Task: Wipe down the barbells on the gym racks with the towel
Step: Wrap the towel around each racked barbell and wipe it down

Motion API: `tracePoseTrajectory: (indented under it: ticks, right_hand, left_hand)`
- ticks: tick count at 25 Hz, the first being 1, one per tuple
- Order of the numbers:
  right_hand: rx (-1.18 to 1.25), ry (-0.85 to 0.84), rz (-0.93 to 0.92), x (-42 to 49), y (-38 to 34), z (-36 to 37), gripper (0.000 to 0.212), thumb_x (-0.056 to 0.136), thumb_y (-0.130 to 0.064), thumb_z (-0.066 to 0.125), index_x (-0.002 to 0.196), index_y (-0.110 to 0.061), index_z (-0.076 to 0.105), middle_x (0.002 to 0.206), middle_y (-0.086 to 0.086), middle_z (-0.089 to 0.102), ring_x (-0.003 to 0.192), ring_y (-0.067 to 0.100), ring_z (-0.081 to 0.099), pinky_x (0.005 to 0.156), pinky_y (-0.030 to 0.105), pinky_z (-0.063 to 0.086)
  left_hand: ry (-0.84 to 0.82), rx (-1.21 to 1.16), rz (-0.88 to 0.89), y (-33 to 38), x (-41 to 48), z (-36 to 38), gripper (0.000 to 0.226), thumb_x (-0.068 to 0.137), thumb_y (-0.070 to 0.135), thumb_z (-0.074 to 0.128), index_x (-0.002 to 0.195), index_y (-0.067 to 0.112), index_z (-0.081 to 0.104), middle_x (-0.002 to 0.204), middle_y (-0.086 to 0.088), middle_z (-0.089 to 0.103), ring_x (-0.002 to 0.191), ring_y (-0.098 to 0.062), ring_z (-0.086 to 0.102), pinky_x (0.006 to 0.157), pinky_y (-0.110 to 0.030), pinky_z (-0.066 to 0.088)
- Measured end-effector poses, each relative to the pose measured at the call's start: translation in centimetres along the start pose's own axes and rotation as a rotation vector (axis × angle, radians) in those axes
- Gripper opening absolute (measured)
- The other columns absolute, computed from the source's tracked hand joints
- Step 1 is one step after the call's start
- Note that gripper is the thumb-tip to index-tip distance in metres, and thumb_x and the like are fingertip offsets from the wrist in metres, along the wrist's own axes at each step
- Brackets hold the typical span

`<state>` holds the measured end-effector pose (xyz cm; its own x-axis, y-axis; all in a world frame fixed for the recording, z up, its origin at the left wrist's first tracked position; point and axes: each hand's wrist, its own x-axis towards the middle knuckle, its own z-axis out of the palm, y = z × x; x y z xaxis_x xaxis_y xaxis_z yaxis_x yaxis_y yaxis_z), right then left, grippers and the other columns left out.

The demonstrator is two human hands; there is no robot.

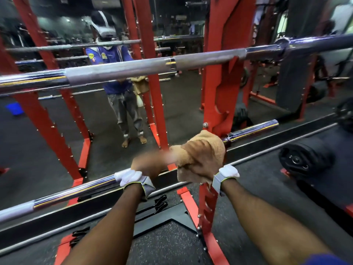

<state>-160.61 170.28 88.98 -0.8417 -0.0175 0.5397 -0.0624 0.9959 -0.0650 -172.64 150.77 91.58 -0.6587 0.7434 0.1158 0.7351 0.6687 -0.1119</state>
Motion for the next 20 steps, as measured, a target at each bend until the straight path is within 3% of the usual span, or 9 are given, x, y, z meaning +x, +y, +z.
tracePoseTrajectory:
  ticks: [3,6,9,12,14,16,20]
  right_hand:
    - [0.120,-0.008,0.027,-1.2,2.2,-2.6,0.070,0.053,-0.025,0.063,0.121,-0.013,0.059,0.119,0.012,0.064,0.117,0.031,0.054,0.104,0.041,0.037]
    - [0.074,-0.009,0.044,-1.4,2.2,-4.5,0.059,0.054,-0.020,0.059,0.112,-0.009,0.066,0.118,0.011,0.068,0.118,0.028,0.058,0.111,0.039,0.035]
    - [-0.021,-0.016,0.052,-2.0,2.0,-4.8,0.050,0.056,-0.027,0.051,0.099,-0.010,0.070,0.093,0.009,0.070,0.094,0.032,0.064,0.090,0.041,0.048]
    - [-0.021,0.023,0.016,-2.8,2.6,-5.5,0.039,0.058,-0.027,0.054,0.092,-0.013,0.068,0.082,0.003,0.065,0.083,0.030,0.061,0.076,0.040,0.044]
    - [-0.007,0.071,0.000,-3.5,4.0,-6.4,0.036,0.059,-0.027,0.057,0.092,-0.014,0.066,0.083,0.000,0.063,0.082,0.030,0.059,0.074,0.041,0.042]
    - [0.018,0.178,0.035,-4.1,6.0,-7.3,0.037,0.059,-0.026,0.059,0.093,-0.014,0.067,0.085,0.000,0.064,0.080,0.030,0.057,0.074,0.041,0.042]
    - [0.041,0.438,0.283,-5.2,8.6,-7.8,0.035,0.052,-0.016,0.055,0.085,-0.014,0.068,0.077,0.003,0.062,0.074,0.031,0.056,0.067,0.040,0.040]
  left_hand:
    - [0.086,-0.166,-0.059,-0.1,-0.4,0.2,0.050,0.102,0.043,0.021,0.098,0.013,0.061,0.094,-0.011,0.068,0.090,-0.034,0.065,0.070,-0.036,0.045]
    - [0.037,-0.205,-0.069,-0.1,0.4,-0.1,0.045,0.102,0.043,0.027,0.090,0.013,0.060,0.098,-0.011,0.068,0.093,-0.033,0.064,0.076,-0.036,0.047]
    - [0.007,-0.337,-0.125,1.8,1.7,-0.7,0.047,0.100,0.049,0.035,0.096,0.014,0.067,0.105,-0.011,0.068,0.105,-0.032,0.062,0.085,-0.033,0.042]
    - [0.144,-0.429,-0.065,4.4,2.0,-0.2,0.058,0.092,0.056,0.029,0.096,0.012,0.067,0.100,-0.007,0.069,0.105,-0.028,0.062,0.085,-0.032,0.045]
    - [0.233,-0.521,-0.026,6.3,2.3,-0.4,0.067,0.078,0.060,0.019,0.091,0.014,0.067,0.096,-0.005,0.070,0.101,-0.026,0.064,0.082,-0.035,0.049]
    - [0.195,-0.579,0.018,8.6,3.4,-1.4,0.061,0.077,0.058,0.023,0.086,0.016,0.066,0.090,-0.006,0.069,0.096,-0.027,0.065,0.077,-0.036,0.050]
    - [0.150,-0.627,0.015,10.9,5.5,-2.4,0.050,0.082,0.053,0.032,0.081,0.013,0.062,0.083,-0.009,0.066,0.087,-0.031,0.063,0.068,-0.038,0.048]
